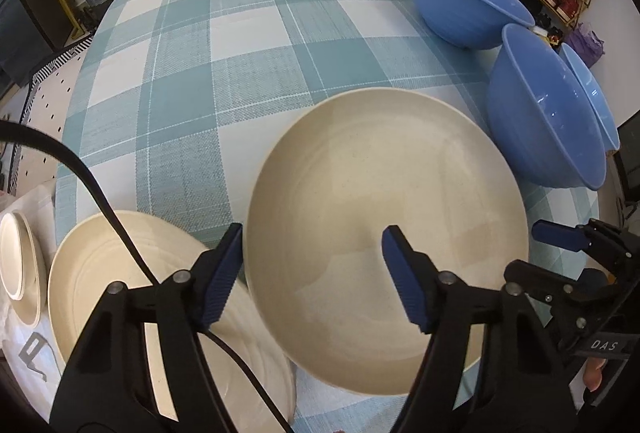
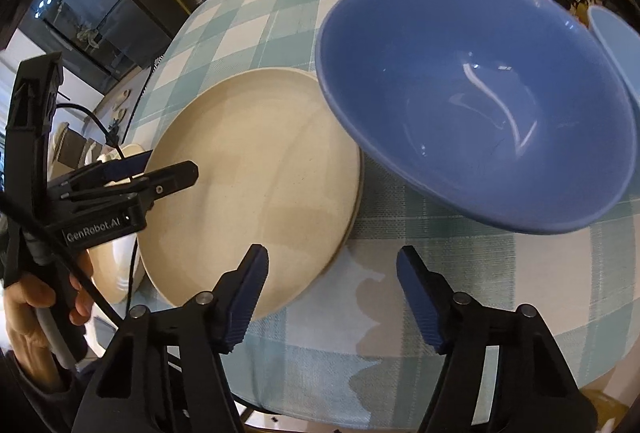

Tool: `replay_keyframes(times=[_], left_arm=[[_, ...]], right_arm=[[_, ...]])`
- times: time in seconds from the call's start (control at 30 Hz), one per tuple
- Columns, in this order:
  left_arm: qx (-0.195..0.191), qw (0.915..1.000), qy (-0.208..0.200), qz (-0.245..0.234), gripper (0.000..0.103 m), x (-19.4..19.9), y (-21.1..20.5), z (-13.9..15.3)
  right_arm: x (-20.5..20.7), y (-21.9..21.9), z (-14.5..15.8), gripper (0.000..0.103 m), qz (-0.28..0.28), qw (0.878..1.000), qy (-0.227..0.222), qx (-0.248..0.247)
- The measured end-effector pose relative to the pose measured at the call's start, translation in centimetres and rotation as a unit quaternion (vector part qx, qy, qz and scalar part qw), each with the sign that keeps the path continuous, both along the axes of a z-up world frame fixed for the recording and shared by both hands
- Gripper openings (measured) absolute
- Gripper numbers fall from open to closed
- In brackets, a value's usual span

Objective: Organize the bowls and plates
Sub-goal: 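Close both grippers on the rim of the stacked cream plates, then lift the plate stack with both grippers and carry it toward the side table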

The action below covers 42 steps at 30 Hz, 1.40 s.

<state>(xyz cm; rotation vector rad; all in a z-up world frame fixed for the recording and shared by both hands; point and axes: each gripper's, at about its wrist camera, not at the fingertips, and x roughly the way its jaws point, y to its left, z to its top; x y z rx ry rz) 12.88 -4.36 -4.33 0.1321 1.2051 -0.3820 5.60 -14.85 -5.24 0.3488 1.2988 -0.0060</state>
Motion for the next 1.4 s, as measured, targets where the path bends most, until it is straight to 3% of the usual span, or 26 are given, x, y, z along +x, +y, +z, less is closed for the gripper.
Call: replay_keyframes(times=[0.1,0.17,0.4,0.63,0.93,1.4], left_arm=[[0.009,1.0000,-0.004,-0.003,0.061,0.2,-0.1,-0.3],[0.013,0.9999,-0.004,0.001,0.052,0.3,0.1,-0.5],[0.027,0.9995,-0.007,0.013,0.032,1.0,0.7,-1.0],[0.018,0.9994,-0.007,0.027,0.019,1.7,1.3,-1.0],[0.010,0.9991,-0.013,0.040,0.010,1.7,1.8,-0.7],[0.002,0.9985,-0.011,0.054,0.010,1.8,2.2,-0.7]], right_arm=[[0.3,0.1,-0.5,0.061,-0.005,1.000,0.000,0.005],[0.3,0.2,-0.7,0.055,-0.006,1.000,0.003,0.012],[1.0,0.6,-1.5,0.027,-0.013,1.000,0.010,0.008],[1.2,0.4,-1.8,0.026,-0.025,1.000,0.003,0.008],[0.9,-0.1,-1.7,0.021,-0.038,0.999,-0.007,0.016],[0.6,-0.5,-1.3,0.019,-0.022,0.999,-0.021,0.013]])
